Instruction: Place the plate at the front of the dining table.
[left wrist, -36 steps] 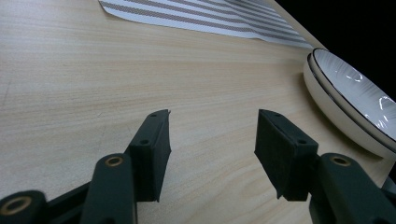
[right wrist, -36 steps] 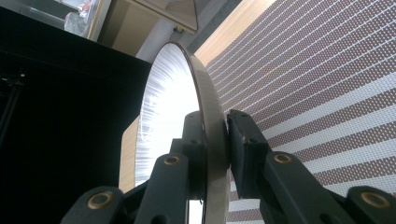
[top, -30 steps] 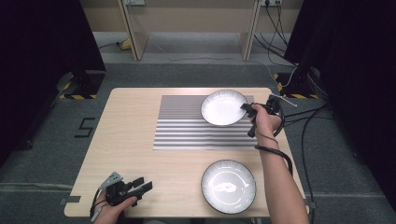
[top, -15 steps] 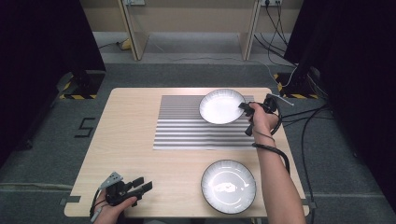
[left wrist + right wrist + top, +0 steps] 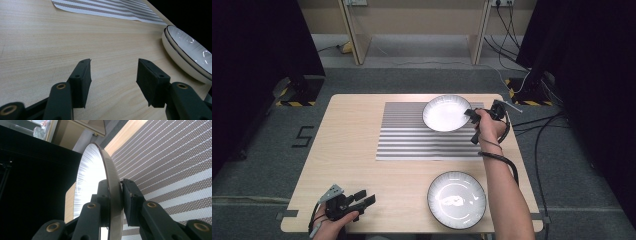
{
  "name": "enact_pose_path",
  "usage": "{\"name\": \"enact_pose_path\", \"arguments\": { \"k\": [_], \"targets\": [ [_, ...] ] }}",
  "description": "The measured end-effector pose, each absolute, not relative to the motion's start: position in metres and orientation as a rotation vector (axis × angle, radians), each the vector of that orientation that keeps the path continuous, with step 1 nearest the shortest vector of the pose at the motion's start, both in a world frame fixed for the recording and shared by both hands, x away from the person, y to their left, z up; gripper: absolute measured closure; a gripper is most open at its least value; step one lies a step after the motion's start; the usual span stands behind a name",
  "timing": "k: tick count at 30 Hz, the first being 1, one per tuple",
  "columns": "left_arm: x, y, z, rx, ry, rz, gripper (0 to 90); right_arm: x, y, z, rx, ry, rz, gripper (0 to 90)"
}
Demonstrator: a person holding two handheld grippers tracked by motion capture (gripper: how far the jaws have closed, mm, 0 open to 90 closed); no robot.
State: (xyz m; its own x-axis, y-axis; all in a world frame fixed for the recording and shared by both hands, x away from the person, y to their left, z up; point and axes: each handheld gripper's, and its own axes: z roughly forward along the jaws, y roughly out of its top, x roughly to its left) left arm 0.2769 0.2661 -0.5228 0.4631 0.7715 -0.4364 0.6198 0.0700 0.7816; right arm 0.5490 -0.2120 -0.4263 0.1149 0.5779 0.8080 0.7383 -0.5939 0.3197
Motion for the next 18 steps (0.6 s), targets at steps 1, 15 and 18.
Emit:
{"name": "enact_pose_path", "arguments": {
  "k": [1, 15, 18],
  "targets": [
    [0.277, 0.266, -0.523, 1.625, 1.229, 0.174, 44.9, 0.549, -0.212, -0.427, -2.220, -1.327, -1.483, 76.9],
    [0.277, 0.264, -0.523, 1.627, 1.225, 0.168, 44.8, 0.554, -0.205, -0.434, -2.227, -1.324, -1.466, 76.9],
    [0.278, 0.265, -0.523, 1.624, 1.228, 0.164, 44.8, 0.556, -0.201, -0.437, -2.227, -1.318, -1.461, 76.9]
  ]
}}
